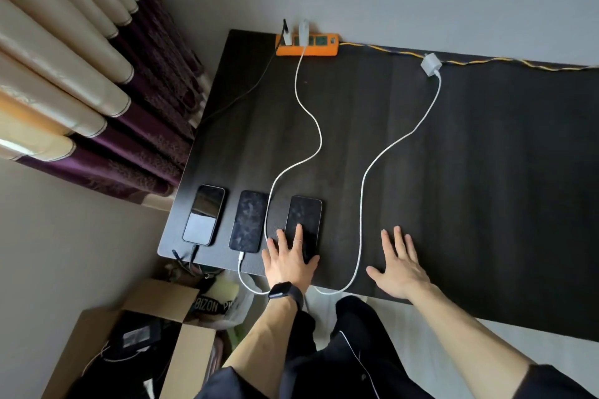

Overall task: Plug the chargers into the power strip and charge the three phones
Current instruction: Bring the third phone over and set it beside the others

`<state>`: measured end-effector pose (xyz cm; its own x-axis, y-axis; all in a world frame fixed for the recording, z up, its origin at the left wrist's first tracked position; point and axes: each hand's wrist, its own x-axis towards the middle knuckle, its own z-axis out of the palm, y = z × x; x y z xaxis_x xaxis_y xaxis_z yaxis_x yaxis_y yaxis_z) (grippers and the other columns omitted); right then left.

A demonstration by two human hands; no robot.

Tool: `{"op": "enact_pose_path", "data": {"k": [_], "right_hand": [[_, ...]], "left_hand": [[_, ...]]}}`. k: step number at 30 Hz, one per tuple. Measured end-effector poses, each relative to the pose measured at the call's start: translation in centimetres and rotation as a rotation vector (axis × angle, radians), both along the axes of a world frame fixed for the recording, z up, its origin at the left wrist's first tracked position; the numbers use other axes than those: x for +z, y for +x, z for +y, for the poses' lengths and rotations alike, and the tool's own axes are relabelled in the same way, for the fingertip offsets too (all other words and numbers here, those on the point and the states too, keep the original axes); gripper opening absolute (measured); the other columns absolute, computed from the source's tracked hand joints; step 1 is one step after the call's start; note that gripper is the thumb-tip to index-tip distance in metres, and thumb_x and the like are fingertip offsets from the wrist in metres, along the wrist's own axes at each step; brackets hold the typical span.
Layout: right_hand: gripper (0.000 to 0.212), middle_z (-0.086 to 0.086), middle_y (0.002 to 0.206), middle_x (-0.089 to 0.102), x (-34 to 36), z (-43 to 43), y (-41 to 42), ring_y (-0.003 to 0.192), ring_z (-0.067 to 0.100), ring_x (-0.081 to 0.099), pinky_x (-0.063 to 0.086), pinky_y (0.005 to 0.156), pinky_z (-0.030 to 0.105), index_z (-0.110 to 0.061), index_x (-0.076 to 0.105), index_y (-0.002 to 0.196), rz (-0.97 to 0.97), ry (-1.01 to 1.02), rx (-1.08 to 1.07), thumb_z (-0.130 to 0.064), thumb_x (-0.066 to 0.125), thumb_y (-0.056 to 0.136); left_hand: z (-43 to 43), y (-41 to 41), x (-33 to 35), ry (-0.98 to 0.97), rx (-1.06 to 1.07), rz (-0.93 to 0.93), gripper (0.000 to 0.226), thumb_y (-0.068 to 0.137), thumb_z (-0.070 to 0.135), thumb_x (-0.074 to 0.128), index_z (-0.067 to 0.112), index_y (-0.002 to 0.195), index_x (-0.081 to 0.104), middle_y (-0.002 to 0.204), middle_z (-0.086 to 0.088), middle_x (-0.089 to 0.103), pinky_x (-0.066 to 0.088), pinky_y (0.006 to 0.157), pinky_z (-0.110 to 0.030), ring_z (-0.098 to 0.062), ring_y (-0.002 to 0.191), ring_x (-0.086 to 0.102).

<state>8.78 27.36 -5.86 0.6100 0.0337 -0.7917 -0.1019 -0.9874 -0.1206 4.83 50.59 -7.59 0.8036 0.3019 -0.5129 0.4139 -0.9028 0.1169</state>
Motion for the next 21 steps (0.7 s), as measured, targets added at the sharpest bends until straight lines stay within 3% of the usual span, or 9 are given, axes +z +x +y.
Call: {"op": "enact_pose_path", "data": {"k": [6, 10, 15, 21], "right_hand": [[0.093, -0.005, 0.160, -0.036, -0.3, -0.2, -0.4, 0.150, 0.023, -0.025, 0.019, 0.122, 0.050, -0.029, -0.018, 0.156, 0.001, -0.006, -0.005, -0.056, 0.045, 0.094], [0.093, -0.004, 0.159, -0.036, -0.3, 0.2, -0.2, 0.150, 0.023, -0.026, 0.022, 0.121, 0.052, -0.029, -0.020, 0.156, 0.010, -0.011, -0.005, -0.056, 0.045, 0.094], [0.095, -0.003, 0.159, -0.037, 0.2, 0.7, -0.3, 0.150, 0.024, -0.026, 0.023, 0.120, 0.055, -0.029, -0.021, 0.155, 0.007, -0.026, -0.016, -0.056, 0.046, 0.094], [0.094, -0.004, 0.160, -0.036, 0.0, 0.7, -0.3, 0.150, 0.024, -0.026, 0.021, 0.121, 0.055, -0.030, -0.020, 0.155, -0.005, -0.025, -0.019, -0.057, 0.047, 0.094]], "left_hand": [[0.6, -0.5, 0.5, 0.009, -0.053, 0.045, 0.084, 0.089, 0.071, 0.040, 0.040, 0.155, -0.002, 0.163, -0.008, 0.015, 0.017, 0.118, -0.052, -0.035, 0.148, 0.015], [0.9, -0.6, 1.0, -0.002, -0.118, 0.077, 0.094, 0.088, 0.067, 0.050, 0.035, 0.155, -0.008, 0.164, -0.014, 0.005, 0.015, 0.119, -0.050, -0.037, 0.149, 0.009], [0.9, -1.2, 1.5, 0.014, -0.167, 0.080, 0.087, 0.093, 0.051, 0.053, 0.031, 0.156, -0.004, 0.163, -0.017, 0.008, 0.028, 0.113, -0.041, -0.033, 0.141, 0.028], [1.0, -1.2, 1.6, 0.027, -0.185, 0.109, 0.085, 0.094, 0.052, 0.051, 0.031, 0.156, -0.003, 0.162, -0.016, 0.011, 0.031, 0.110, -0.041, -0.032, 0.139, 0.031]]}}
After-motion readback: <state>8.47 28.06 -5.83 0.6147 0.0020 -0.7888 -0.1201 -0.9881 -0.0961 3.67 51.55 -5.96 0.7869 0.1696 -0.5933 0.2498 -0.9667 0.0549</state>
